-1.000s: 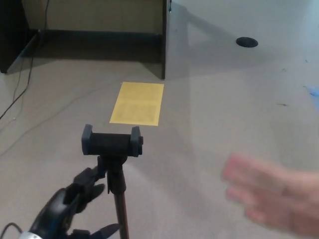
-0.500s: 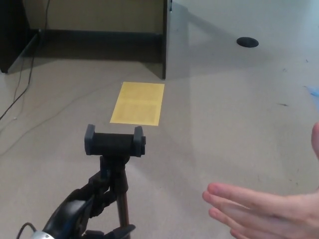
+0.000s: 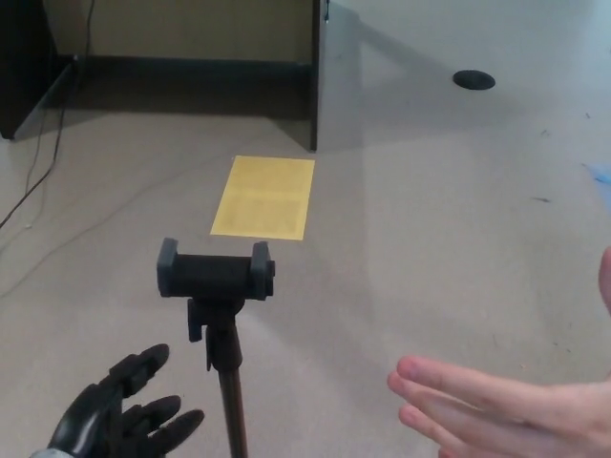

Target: There is a tripod standing in front of the robot and the robot extends its left arm to grab it. It lifts the tripod and passes it to a person.

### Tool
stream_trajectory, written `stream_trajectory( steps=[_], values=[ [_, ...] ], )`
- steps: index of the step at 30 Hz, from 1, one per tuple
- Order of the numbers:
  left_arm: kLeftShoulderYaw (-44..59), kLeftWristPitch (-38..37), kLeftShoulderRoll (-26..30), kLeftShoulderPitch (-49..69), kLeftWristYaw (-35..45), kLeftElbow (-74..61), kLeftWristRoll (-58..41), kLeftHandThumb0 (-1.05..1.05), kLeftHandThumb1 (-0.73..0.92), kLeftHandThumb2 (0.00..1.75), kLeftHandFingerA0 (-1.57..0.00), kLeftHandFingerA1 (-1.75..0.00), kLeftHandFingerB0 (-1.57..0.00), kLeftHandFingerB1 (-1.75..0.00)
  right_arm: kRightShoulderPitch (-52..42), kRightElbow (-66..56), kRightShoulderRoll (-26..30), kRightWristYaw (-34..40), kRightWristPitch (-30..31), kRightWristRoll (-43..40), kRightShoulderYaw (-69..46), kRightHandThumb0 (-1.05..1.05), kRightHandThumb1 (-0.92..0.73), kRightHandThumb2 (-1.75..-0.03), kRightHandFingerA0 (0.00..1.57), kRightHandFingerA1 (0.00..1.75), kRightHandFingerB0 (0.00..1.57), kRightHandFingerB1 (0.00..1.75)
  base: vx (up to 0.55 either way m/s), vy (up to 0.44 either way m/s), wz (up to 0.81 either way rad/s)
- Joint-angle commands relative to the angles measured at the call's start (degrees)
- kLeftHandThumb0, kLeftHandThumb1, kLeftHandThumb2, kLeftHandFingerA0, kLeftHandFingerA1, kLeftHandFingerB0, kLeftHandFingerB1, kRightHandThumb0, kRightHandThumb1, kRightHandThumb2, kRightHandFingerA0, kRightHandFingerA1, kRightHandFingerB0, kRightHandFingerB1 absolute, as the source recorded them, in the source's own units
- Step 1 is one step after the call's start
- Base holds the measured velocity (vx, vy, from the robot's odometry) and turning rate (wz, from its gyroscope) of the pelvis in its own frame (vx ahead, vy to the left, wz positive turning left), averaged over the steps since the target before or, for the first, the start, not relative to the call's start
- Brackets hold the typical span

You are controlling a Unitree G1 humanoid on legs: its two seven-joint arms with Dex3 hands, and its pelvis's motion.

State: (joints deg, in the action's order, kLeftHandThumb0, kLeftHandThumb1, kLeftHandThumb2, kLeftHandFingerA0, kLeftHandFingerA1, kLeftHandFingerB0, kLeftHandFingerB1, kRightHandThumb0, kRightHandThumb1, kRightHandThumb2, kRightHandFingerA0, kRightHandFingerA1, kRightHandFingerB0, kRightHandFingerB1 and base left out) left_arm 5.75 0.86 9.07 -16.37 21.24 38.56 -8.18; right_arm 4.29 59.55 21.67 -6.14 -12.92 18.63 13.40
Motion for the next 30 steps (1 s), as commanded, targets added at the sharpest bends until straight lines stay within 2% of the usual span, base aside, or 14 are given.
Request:
stream_trajectory(
  steps=[1,5,8,9,13,14,19,20,21,22,27,28,29,30],
  values=[
    [1.14,-1.59,-0.04,-2.08,0.26,3.38,-0.73,-0.68,0.45,0.56,-0.19,-0.37,0.0,-0.19,0.47,0.9,0.53,0.34,-0.61,0.63,0.31,-0.5,-0.59,-0.85,0.49,0.52,0.31,0.45,0.0,0.0,0.0],
    [-0.11,-1.06,-0.8,-2.95,0.27,2.3,0.14,-0.67,0.38,0.71,-0.11,-0.42,-0.05,-0.15,1.08,1.35,0.72,-0.07,-0.63,0.17,-0.11,-0.51,-0.6,-0.84,0.49,0.51,0.31,0.44,0.0,0.0,0.0],
    [-1.58,-0.44,-1.1,-1.05,0.62,-0.52,0.77,-0.65,0.48,0.54,-0.18,-0.34,-0.01,-0.22,-0.42,1.05,0.42,0.28,-1.07,0.05,-0.19,-0.42,-0.71,-0.61,0.58,0.38,0.37,0.32,0.0,0.0,0.0],
    [-1.93,0.16,-1.97,-0.48,1.22,-2.97,-0.06,-0.62,0.4,0.58,-0.16,-0.38,-0.04,-0.18,-0.1,1.02,0.34,-0.11,-0.97,0.0,-0.18,-0.49,-0.58,-0.86,0.51,0.53,0.3,0.45,0.0,0.0,0.0],
    [-4.9,1.87,-0.62,0.82,4.89,-8.57,0.33,-0.59,0.37,0.76,-0.02,-0.41,-0.02,-0.15,1.02,1.07,0.21,-0.17,-0.26,-0.46,-0.81,-0.49,-0.58,-0.84,0.49,0.52,0.32,0.45,0.0,0.0,0.0],
    [-5.7,2.3,-0.03,1.12,5.72,-9.84,0.5,-0.62,0.44,0.55,-0.09,-0.31,0.0,-0.18,1.2,1.04,0.18,-0.15,-0.08,-0.56,-1.01,-0.5,-0.59,-0.85,0.49,0.52,0.31,0.45,0.0,0.0,0.0],
    [-11.07,1.5,4.75,1.96,10.89,-13.53,2.62,-0.61,0.41,0.53,-0.01,-0.27,0.0,-0.12,0.49,-0.76,1.25,-0.5,-0.8,0.02,-0.74,-0.49,-0.6,-0.86,0.55,0.56,0.32,0.46,0.0,0.0,0.0],
    [-11.3,2.05,5.13,1.65,11.5,-13.73,2.03,-0.57,0.35,0.76,0.0,-0.27,0.0,-0.13,0.69,-0.79,1.21,-0.45,-0.65,0.04,-0.74,-0.42,-0.71,-0.62,0.61,0.42,0.37,0.32,0.0,0.0,0.0],
    [-11.43,2.36,5.45,1.3,11.98,-13.88,1.7,-0.58,0.36,0.75,-0.01,-0.26,0.0,-0.11,0.99,-0.75,1.1,-0.41,-0.5,0.01,-0.78,-0.48,-0.59,-0.86,0.52,0.54,0.31,0.45,0.0,0.0,0.0],
    [-11.58,2.4,5.76,0.88,12.37,-14.02,1.55,-0.58,0.36,0.76,-0.01,-0.28,0.0,-0.11,1.52,-0.36,0.9,-0.41,-0.45,-0.13,-0.91,-0.42,-0.71,-0.61,0.58,0.38,0.37,0.32,0.0,0.0,0.0],
    [-11.67,3.68,5.94,1.09,12.6,-15.66,0.67,-0.55,0.35,0.75,-0.01,-0.3,0.0,-0.14,2.17,0.77,0.48,-0.52,-0.88,-0.25,-0.92,-0.48,-0.58,-0.85,0.51,0.53,0.31,0.45,0.0,0.0,0.0],
    [-11.49,4.07,5.43,0.76,11.86,-15.99,0.68,-0.57,0.42,0.55,-0.05,-0.29,0.0,-0.14,2.62,0.93,0.34,-0.52,-0.44,-0.12,-0.81,-0.41,-0.71,-0.61,0.58,0.39,0.38,0.32,0.0,0.0,0.0],
    [-11.4,4.5,5.0,0.3,11.35,-16.01,0.81,-0.56,0.35,0.73,-0.04,-0.33,0.0,-0.12,2.99,1.19,0.28,-0.59,-0.32,-0.13,-0.81,-0.41,-0.71,-0.61,0.56,0.38,0.37,0.32,0.0,0.0,0.0],
    [-11.5,5.02,4.56,-0.25,10.92,-15.8,1.07,-0.57,0.43,0.54,-0.09,-0.3,0.0,-0.14,3.15,1.44,0.26,-0.61,-0.5,-0.16,-0.81,-0.42,-0.71,-0.61,0.55,0.37,0.36,0.32,0.0,0.0,0.0]
  ],
)
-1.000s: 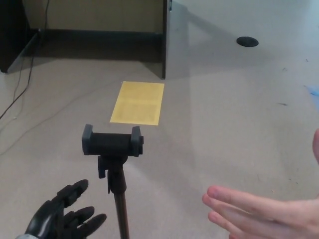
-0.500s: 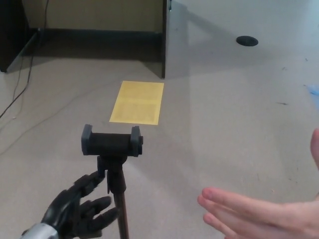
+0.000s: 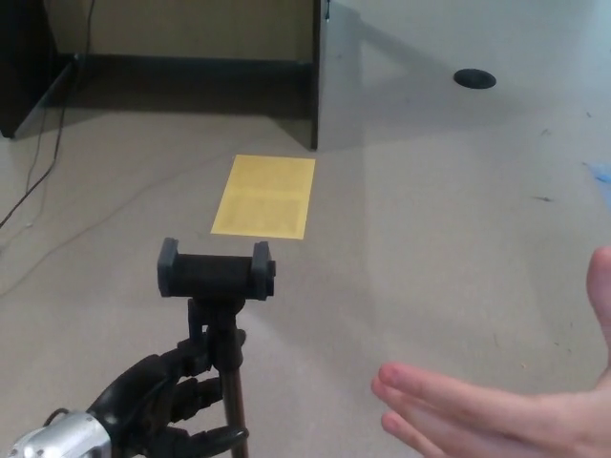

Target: There is a tripod standing in front of the robot and the robot extends its left arm to grab it. It lifts the tripod and passes it to a person.

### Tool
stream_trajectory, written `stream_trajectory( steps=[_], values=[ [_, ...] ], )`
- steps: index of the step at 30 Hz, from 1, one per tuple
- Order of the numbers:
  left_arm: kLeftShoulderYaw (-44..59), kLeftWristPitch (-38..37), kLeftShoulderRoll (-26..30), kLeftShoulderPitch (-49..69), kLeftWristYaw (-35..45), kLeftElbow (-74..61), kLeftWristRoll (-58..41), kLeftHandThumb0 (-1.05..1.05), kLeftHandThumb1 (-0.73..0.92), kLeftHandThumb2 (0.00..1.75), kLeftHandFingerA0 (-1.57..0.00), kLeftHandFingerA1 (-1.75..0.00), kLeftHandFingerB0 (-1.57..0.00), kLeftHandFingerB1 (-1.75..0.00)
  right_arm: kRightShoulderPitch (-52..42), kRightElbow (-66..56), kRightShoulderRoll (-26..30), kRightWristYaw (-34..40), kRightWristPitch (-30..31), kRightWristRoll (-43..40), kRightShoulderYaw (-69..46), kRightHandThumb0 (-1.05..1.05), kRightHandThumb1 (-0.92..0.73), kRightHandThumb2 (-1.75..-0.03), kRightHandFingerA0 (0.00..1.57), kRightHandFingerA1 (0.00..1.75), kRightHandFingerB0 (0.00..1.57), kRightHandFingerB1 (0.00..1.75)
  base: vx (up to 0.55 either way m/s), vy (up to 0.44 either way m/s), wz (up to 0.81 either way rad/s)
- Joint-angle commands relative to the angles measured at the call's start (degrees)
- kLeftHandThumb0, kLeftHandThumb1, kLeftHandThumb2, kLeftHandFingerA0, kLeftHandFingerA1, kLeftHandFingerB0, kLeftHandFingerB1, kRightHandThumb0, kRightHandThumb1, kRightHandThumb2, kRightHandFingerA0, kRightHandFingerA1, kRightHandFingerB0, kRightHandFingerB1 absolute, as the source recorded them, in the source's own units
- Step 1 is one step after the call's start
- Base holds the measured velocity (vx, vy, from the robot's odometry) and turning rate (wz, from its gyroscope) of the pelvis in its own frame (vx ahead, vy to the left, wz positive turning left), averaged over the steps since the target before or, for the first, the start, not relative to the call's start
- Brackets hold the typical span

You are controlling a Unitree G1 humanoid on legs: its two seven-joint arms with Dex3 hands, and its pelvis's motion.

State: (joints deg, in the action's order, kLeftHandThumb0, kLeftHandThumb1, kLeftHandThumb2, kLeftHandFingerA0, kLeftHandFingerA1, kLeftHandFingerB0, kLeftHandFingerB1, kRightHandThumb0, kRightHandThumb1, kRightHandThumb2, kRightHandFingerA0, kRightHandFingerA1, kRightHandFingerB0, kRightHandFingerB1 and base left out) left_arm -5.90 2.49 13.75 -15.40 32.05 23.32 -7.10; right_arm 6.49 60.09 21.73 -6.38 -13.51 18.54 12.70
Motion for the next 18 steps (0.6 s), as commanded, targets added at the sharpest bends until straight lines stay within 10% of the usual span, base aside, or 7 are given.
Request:
stream_trajectory(
  steps=[1,3,4,18],
  values=[
    [0.05,3.61,-0.31,-1.32,-0.05,-0.55,0.14,-0.57,0.43,0.54,-0.09,-0.3,0.0,-0.14,0.79,0.86,0.18,-0.28,-0.07,0.03,-0.01,-0.42,-0.71,-0.61,0.55,0.37,0.36,0.32,0.0,0.0,0.0],
    [-0.3,3.24,-0.63,-0.98,-0.12,-0.42,0.56,-0.57,0.36,0.73,-0.04,-0.37,0.0,-0.1,0.57,1.03,0.13,-0.32,-0.59,0.04,0.08,-0.49,-0.58,-0.85,0.49,0.52,0.32,0.45,0.0,0.0,0.0],
    [-0.58,3.45,-0.93,-1.2,-0.33,-0.24,0.85,-0.56,0.36,0.73,-0.02,-0.36,-0.01,-0.1,0.63,0.85,0.11,-0.49,-0.3,0.15,0.23,-0.43,-0.71,-0.6,0.58,0.38,0.37,0.31,0.0,0.0,0.0],
    [-2.91,1.18,-2.83,-1.81,-3.28,1.91,3.89,-0.63,0.45,0.54,-0.15,-0.33,0.0,-0.14,0.91,0.38,-0.51,-1.3,0.25,0.06,0.6,-0.41,-0.72,-0.61,0.55,0.37,0.36,0.31,0.0,0.0,0.0]
  ],
)
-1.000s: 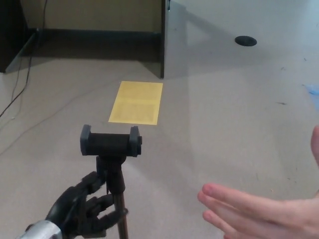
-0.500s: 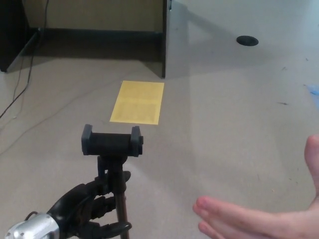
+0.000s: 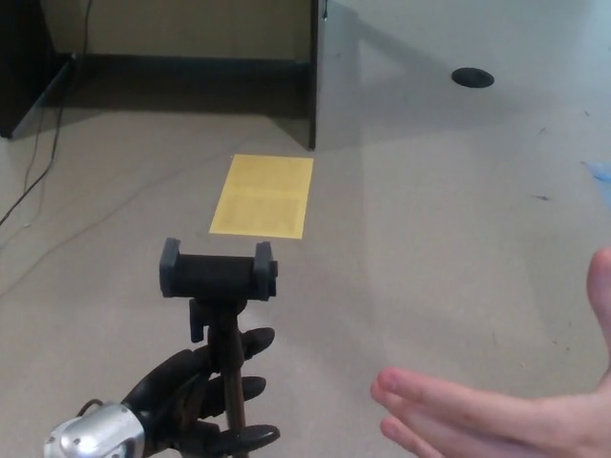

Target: There is a tripod standing in front of the robot and the robot extends its left arm to grab it. It lifts the tripod and passes it to a person.

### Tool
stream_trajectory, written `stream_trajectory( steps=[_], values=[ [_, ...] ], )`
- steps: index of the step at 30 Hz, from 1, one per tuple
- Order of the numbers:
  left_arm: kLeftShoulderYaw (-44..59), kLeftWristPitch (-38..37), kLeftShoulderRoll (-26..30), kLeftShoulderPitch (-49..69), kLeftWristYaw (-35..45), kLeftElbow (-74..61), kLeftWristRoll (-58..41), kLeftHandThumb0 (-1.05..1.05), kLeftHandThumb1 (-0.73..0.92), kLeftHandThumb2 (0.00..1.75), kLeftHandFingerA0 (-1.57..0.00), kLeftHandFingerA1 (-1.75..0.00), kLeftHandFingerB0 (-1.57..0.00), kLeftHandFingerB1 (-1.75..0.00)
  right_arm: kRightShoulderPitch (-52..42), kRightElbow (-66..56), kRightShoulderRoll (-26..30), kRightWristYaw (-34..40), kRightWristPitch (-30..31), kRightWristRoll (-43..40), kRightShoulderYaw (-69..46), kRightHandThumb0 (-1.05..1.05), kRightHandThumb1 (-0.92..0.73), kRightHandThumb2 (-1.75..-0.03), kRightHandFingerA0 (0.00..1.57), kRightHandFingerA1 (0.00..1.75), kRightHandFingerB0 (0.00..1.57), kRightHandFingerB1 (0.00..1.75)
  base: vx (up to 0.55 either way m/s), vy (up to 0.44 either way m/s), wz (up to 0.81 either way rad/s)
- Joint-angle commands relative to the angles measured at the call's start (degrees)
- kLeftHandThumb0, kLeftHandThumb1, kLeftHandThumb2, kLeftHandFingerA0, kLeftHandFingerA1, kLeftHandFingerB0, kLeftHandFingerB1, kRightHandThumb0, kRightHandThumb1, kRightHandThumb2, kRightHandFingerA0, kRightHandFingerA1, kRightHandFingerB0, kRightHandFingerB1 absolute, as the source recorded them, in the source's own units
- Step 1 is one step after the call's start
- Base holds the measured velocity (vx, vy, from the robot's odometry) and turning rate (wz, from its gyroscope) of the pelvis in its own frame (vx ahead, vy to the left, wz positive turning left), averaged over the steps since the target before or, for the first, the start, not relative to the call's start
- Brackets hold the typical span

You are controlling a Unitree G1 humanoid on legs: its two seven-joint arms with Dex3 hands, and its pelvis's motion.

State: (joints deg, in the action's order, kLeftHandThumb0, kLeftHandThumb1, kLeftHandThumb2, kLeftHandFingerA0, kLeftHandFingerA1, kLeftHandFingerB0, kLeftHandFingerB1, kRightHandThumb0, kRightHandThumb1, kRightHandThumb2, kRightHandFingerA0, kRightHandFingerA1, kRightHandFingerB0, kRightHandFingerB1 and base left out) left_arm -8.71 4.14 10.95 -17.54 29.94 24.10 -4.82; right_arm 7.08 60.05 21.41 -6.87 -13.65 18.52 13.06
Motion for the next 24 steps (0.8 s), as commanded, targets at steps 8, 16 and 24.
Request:
stream_trajectory(
  steps=[8,16,24],
  values=[
    [-1.0,-3.27,-2.57,-0.04,-5.66,2.02,3.73,-0.41,0.65,0.62,-0.62,-0.45,-0.1,-0.21,0.56,-1.59,-0.28,-1.6,-0.56,-0.29,0.34,-0.4,-0.72,-0.62,0.56,0.39,0.35,0.32,0.0,0.0,0.0],
    [1.07,-9.92,-9.82,0.22,-17.26,2.06,6.36,-0.12,0.84,0.69,-0.96,-1.43,-0.69,-0.51,0.71,-2.83,0.94,-1.89,0.77,0.05,0.0,-0.41,-0.71,-0.61,0.58,0.39,0.37,0.32,0.0,0.0,0.0],
    [2.23,-11.31,-11.53,2.4,-19.33,-2.8,6.49,0.0,0.91,0.76,-0.78,-1.5,-0.67,-1.23,0.48,-2.74,1.11,-2.22,0.69,0.21,-0.13,-0.4,-0.72,-0.62,0.57,0.4,0.36,0.32,0.0,0.0,0.0]
  ],
)
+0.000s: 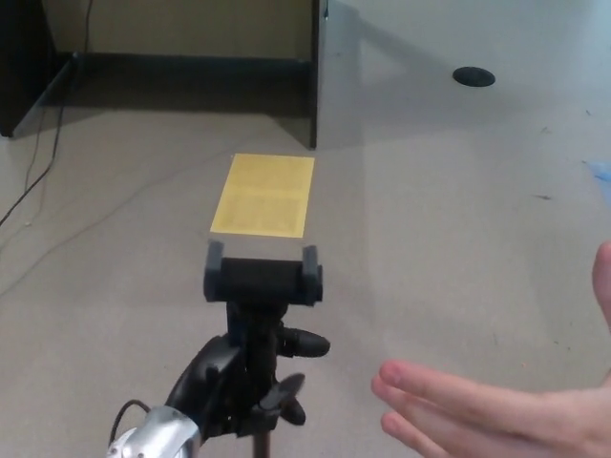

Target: There is a tripod standing in front of the robot and the robot extends its left arm to grab it. It lifts the tripod and passes it to a person.

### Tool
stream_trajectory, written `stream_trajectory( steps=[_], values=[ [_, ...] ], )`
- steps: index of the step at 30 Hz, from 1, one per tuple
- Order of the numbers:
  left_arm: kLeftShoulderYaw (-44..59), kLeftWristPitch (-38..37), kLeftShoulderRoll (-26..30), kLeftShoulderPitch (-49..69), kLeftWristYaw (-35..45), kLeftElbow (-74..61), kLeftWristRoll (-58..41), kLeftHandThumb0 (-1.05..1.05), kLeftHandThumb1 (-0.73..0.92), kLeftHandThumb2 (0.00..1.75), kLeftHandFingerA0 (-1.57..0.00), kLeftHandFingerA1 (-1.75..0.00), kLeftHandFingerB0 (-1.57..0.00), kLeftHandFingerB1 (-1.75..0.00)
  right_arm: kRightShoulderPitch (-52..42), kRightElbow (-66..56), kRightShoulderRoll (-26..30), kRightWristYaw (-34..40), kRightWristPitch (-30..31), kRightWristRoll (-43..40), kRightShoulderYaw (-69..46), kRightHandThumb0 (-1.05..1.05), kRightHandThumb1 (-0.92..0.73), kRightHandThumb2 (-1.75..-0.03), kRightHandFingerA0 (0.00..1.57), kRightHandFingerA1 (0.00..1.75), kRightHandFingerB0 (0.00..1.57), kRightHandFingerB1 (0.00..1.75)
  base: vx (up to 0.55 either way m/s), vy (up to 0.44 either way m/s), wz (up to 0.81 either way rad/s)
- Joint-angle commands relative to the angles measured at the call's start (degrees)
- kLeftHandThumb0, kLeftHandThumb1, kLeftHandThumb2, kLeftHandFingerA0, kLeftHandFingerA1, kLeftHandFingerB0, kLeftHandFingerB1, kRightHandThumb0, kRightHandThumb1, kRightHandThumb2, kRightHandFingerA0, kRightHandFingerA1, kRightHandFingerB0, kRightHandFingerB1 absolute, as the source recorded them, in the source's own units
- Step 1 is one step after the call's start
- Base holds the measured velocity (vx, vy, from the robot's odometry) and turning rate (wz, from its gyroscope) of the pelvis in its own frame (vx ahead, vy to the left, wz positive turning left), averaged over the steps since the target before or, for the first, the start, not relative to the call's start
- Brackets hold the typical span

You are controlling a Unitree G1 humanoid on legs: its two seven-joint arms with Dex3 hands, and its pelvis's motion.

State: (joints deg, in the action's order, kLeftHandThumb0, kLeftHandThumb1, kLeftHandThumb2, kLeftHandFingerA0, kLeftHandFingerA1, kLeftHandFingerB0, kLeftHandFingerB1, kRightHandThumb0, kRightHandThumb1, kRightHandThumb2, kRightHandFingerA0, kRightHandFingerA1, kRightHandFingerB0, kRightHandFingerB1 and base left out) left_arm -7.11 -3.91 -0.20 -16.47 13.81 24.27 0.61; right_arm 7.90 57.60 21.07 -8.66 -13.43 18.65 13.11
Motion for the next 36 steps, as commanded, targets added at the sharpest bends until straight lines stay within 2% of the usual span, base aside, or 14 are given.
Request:
stream_trajectory(
  steps=[1,4,7,8,13,17,22,23,28,29,30,32,33,36],
  values=[
    [0.54,-3.77,-0.37,1.97,-2.83,-3.79,0.9,0.0,0.89,0.78,-0.8,-1.5,-0.67,-1.23,-0.63,-0.09,1.44,-0.18,0.11,0.14,-0.14,-0.47,-0.58,-0.85,0.5,0.53,0.3,0.45,0.0,0.0,0.0],
    [1.05,-2.22,-0.52,2.46,-2.24,-6.68,-0.26,-0.02,0.88,0.79,-0.82,-1.52,-0.68,-1.21,-0.35,0.02,1.23,-0.21,0.34,0.17,-0.07,-0.4,-0.71,-0.62,0.6,0.42,0.36,0.32,0.0,0.0,0.0],
    [1.39,-0.58,-0.9,1.51,-2.69,-9.26,-0.33,-0.01,0.84,0.81,-0.87,-1.5,-0.72,-1.19,0.4,0.38,1.2,-0.51,1.02,-0.19,-0.43,-0.47,-0.59,-0.85,0.51,0.53,0.3,0.45,0.0,0.0,0.0],
    [1.69,-0.77,-1.18,0.98,-2.24,-9.68,-1.0,0.0,0.82,0.81,-0.9,-1.5,-0.75,-1.21,0.35,0.09,1.23,-0.78,1.29,-0.35,-0.54,-0.4,-0.72,-0.62,0.57,0.4,0.36,0.32,0.0,0.0,0.0],
    [1.82,-0.14,-1.71,-2.54,-1.53,-13.62,-1.13,-0.03,0.83,0.77,-0.92,-1.46,-0.74,-1.16,1.08,0.39,1.87,-0.11,0.97,0.58,-0.18,-0.41,-0.72,-0.61,0.57,0.39,0.37,0.32,0.0,0.0,0.0],
    [1.37,3.83,-0.67,-5.79,-1.26,-22.17,-0.09,-0.02,0.82,0.8,-1.03,-1.42,-0.76,-1.17,1.32,0.4,1.58,-0.29,1.14,0.87,0.4,-0.48,-0.59,-0.86,0.51,0.53,0.3,0.45,0.0,0.0,0.0],
    [2.28,13.43,-0.94,-13.74,0.94,-29.92,-4.56,-0.02,0.77,0.85,-1.08,-1.37,-0.82,-1.14,1.03,0.51,2.2,-0.56,0.91,0.94,0.51,-0.42,-0.71,-0.61,0.57,0.39,0.37,0.32,0.0,0.0,0.0],
    [2.42,15.49,-0.81,-15.58,1.02,-31.35,-4.94,-0.03,0.77,0.84,-1.1,-1.37,-0.84,-1.13,0.93,0.59,2.17,-0.75,0.89,0.74,0.4,-0.48,-0.59,-0.85,0.5,0.53,0.32,0.45,0.0,0.0,0.0],
    [3.75,26.65,-0.69,-24.84,2.31,-35.07,-9.49,-0.09,0.72,0.84,-1.08,-1.37,-0.85,-1.08,1.34,1.41,1.47,-0.61,0.85,0.32,0.11,-0.48,-0.59,-0.86,0.51,0.54,0.32,0.46,0.0,0.0,0.0],
    [3.82,29.04,-1.04,-26.61,1.97,-35.83,-10.1,-0.11,0.71,0.84,-1.09,-1.36,-0.87,-1.06,1.14,1.25,1.48,-0.65,0.81,0.18,-0.01,-0.41,-0.71,-0.62,0.58,0.41,0.39,0.33,0.0,0.0,0.0],
    [3.76,31.2,-1.57,-29.17,1.92,-36.53,-10.89,-0.14,0.7,0.85,-1.08,-1.37,-0.88,-1.06,0.94,1.09,1.55,-0.48,0.95,0.32,0.06,-0.48,-0.59,-0.87,0.48,0.54,0.33,0.47,0.0,0.0,0.0],
    [3.4,33.85,-2.45,-32.94,1.55,-37.22,-11.33,-0.28,0.74,0.61,-1.11,-1.14,-0.98,-0.81,0.92,1.24,1.83,-0.26,0.9,0.46,0.06,-0.49,-0.58,-0.87,0.51,0.55,0.34,0.47,0.0,0.0,0.0],
    [2.76,35.92,-3.38,-35.67,0.98,-38.56,-11.24,-0.14,0.69,0.86,-1.09,-1.34,-0.88,-1.07,0.89,1.18,2.0,-0.14,0.38,0.57,0.12,-0.48,-0.58,-0.86,0.52,0.55,0.34,0.47,0.0,0.0,0.0],
    [1.95,38.79,-5.3,-39.12,-0.07,-40.56,-11.22,-0.1,0.69,0.86,-1.07,-1.37,-0.87,-1.09,1.09,1.16,1.93,-0.12,0.19,0.47,0.03,-0.48,-0.58,-0.86,0.53,0.55,0.34,0.47,0.0,0.0,0.0]
  ],
)
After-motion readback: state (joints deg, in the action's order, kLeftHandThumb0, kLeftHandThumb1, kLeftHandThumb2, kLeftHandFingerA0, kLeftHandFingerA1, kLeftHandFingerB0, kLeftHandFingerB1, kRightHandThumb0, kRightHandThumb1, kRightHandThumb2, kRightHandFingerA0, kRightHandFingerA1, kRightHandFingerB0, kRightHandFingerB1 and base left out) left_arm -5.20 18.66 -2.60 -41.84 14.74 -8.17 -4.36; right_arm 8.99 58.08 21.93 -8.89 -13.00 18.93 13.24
